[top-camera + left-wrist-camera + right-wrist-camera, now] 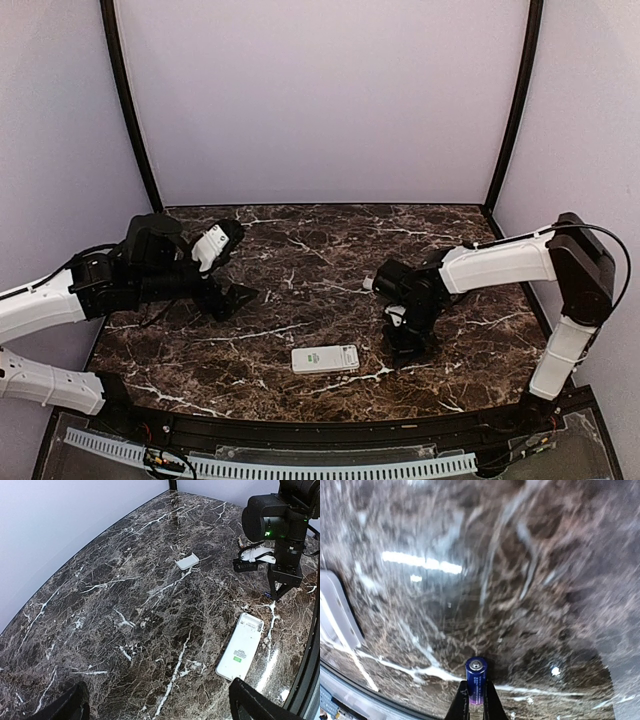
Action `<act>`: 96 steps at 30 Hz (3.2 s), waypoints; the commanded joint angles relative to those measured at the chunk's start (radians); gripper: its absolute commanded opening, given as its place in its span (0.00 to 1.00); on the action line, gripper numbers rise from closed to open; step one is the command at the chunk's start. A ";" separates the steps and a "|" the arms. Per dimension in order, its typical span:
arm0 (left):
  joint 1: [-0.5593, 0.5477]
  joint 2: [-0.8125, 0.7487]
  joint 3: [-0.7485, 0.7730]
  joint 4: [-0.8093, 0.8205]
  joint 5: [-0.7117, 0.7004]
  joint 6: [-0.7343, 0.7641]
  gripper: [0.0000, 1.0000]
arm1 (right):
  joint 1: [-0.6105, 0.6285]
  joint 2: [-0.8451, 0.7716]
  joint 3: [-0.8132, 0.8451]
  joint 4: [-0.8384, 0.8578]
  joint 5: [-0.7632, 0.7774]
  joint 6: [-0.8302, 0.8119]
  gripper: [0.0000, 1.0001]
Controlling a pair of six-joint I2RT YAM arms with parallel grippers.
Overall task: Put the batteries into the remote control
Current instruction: Move the right arm with the battery to the center of the board, then pick up the battery at the center of the board, then hold the remote control without the battery cover at the center of the board.
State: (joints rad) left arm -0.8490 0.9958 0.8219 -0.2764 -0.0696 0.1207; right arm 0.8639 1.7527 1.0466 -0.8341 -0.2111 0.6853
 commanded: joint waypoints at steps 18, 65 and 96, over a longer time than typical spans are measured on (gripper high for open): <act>0.001 0.002 -0.027 0.044 0.066 -0.002 0.96 | 0.023 0.179 0.146 -0.219 0.079 -0.027 0.24; -0.001 -0.047 -0.140 0.189 0.281 0.065 0.90 | 0.221 -0.492 0.105 0.355 0.050 -0.476 0.00; -0.168 0.327 -0.114 0.186 0.305 0.316 0.96 | 0.038 -0.590 -0.005 0.429 0.020 -0.085 0.00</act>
State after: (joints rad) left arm -1.0016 1.2270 0.6994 -0.0521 0.2218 0.3447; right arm 0.9325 1.1206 1.0847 -0.3271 -0.2840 0.5140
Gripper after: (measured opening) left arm 0.941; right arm 0.055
